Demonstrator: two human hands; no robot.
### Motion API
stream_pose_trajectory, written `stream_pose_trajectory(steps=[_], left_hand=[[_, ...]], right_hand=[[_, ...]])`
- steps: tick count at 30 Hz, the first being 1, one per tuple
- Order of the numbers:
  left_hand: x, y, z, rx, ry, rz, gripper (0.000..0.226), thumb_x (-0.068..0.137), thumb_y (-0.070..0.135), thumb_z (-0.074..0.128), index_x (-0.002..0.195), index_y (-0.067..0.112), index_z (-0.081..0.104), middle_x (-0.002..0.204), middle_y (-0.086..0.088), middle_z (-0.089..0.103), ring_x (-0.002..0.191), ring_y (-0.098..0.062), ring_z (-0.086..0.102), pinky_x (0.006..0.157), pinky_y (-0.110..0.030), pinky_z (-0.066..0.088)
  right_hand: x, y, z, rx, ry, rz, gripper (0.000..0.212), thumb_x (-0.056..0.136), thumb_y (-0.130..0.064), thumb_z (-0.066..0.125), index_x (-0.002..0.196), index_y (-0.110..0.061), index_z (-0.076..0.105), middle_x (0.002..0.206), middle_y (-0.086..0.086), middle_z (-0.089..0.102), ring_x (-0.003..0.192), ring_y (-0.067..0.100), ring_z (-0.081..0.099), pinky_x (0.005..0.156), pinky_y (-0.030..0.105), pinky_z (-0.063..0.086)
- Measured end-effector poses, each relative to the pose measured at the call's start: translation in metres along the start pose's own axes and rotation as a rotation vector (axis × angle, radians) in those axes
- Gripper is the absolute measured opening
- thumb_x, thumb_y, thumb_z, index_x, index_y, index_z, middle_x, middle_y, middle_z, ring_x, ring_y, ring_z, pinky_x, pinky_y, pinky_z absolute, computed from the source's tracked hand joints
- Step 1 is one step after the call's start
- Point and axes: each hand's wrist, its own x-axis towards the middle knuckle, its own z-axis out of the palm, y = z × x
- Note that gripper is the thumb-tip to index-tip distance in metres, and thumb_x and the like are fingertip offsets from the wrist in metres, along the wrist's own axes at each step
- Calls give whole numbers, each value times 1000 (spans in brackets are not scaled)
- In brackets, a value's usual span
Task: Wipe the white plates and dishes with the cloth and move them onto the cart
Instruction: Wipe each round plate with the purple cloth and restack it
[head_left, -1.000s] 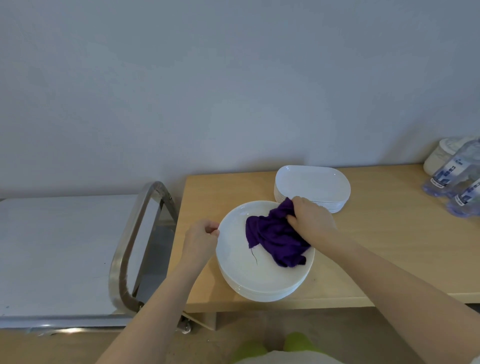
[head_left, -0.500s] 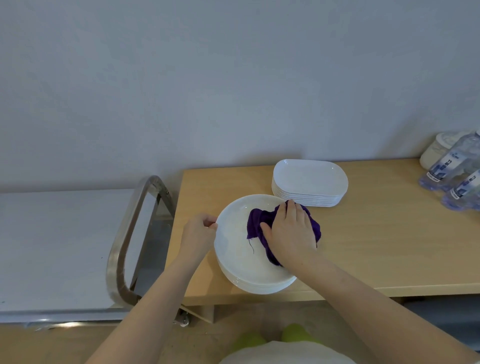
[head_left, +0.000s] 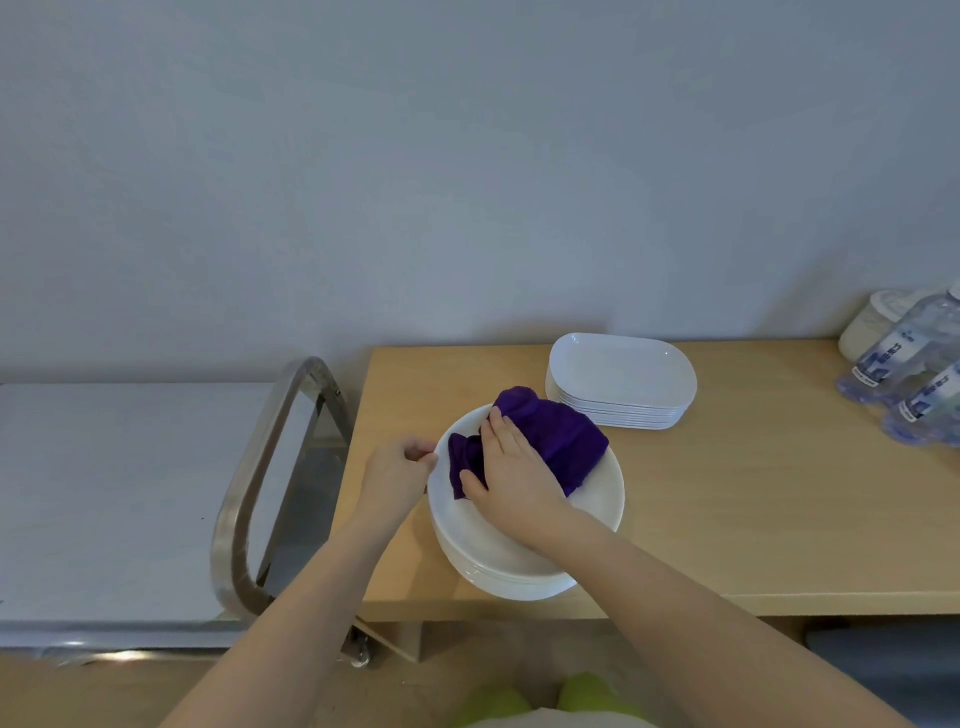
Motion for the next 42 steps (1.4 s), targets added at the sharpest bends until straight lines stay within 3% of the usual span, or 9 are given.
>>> stream_pose_trajectory(steps=[8,12,15,22,25,28,34,38,42], left_hand=[[-2,4,-1,29,-9,13,19,91,10,54,101,12,70,95,-2,68,94,-19,62,89,-45,53],[-4,5,2,59,21,-6,22,93,9,52,109,11,67,104,-4,67,97,-19,59,90,-41,51],[-4,4,5,104,55,4,23,95,10,50,113,11,63,108,-3,64,97,-16,56,83,-30,45],[-7,5,12,266,129,75,19,95,10,48,106,15,62,97,5,57,89,-13,52,72,-27,40],[-8,4,13,293,148,86,18,94,10,48,103,17,62,95,5,59,85,-13,53,70,-29,44],[-9,4,12,295,141,100,19,93,8,47,99,18,63,93,5,61,83,-13,54,70,-31,48],[-8,5,12,294,133,111,18,94,8,47,94,19,61,90,6,59,76,-5,50,58,-18,39],[-8,6,13,298,138,89,17,95,9,48,103,16,62,98,3,59,85,-13,52,63,-21,39],[-8,6,13,294,145,96,18,95,7,48,105,14,62,98,2,58,85,-14,51,68,-25,40]], right_hand=[[-15,-13,-1,173,-61,-193,62,95,-41,41,148,-12,27,156,3,23,142,13,22,107,18,11],[-27,-17,3,120,-65,-239,58,97,-40,37,147,-12,29,155,4,28,141,15,26,110,23,18],[-43,-11,2,61,-94,-286,55,98,-41,32,146,-13,33,153,2,32,139,13,30,112,26,24],[-75,22,-28,-76,-156,-284,43,101,-32,29,142,-25,43,148,-14,38,134,5,36,107,27,36],[-76,33,-46,-167,-205,-204,39,101,-30,30,134,-27,51,142,-18,43,127,6,43,91,36,48],[-66,46,-59,-313,-225,-113,33,101,-29,31,122,-18,55,126,-11,52,113,14,54,76,39,52],[-44,59,-44,-408,-133,-12,47,100,-31,34,143,-11,35,151,-1,31,135,15,34,95,35,45],[-26,55,-24,-336,-22,13,53,102,-29,26,150,-6,17,158,6,15,145,15,15,115,30,19],[-12,43,-16,-236,38,-62,52,101,-26,29,150,-9,20,158,6,18,145,17,17,117,29,16]])
